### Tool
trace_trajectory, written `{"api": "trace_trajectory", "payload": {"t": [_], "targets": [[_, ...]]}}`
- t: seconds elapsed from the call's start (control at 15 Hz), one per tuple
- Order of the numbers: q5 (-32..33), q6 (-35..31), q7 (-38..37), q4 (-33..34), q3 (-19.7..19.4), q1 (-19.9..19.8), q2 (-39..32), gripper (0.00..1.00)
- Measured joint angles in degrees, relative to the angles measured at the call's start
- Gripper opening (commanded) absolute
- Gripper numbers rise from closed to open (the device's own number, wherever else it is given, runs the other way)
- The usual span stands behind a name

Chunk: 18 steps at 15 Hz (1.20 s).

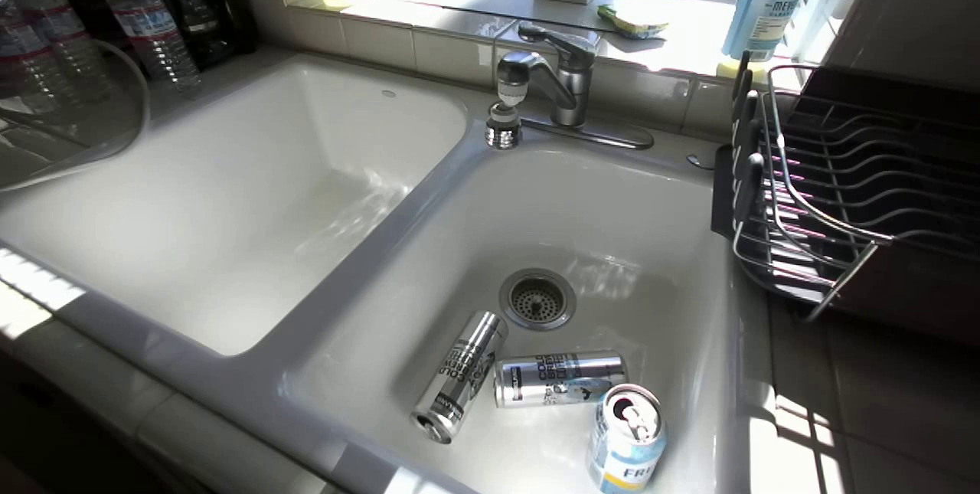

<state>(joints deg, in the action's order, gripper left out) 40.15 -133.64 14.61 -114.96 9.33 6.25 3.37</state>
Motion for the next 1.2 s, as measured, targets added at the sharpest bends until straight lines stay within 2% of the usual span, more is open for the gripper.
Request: {"api": "trace_trajectory", "payload": {"t": [0.4,1.2], "targets": [[2.4,10.5,9.0,6.4,0.1,0.8,-3.5,0.32],[8.4,22.7,29.4,21.2,0.1,3.1,-15.4,0.32]]}}
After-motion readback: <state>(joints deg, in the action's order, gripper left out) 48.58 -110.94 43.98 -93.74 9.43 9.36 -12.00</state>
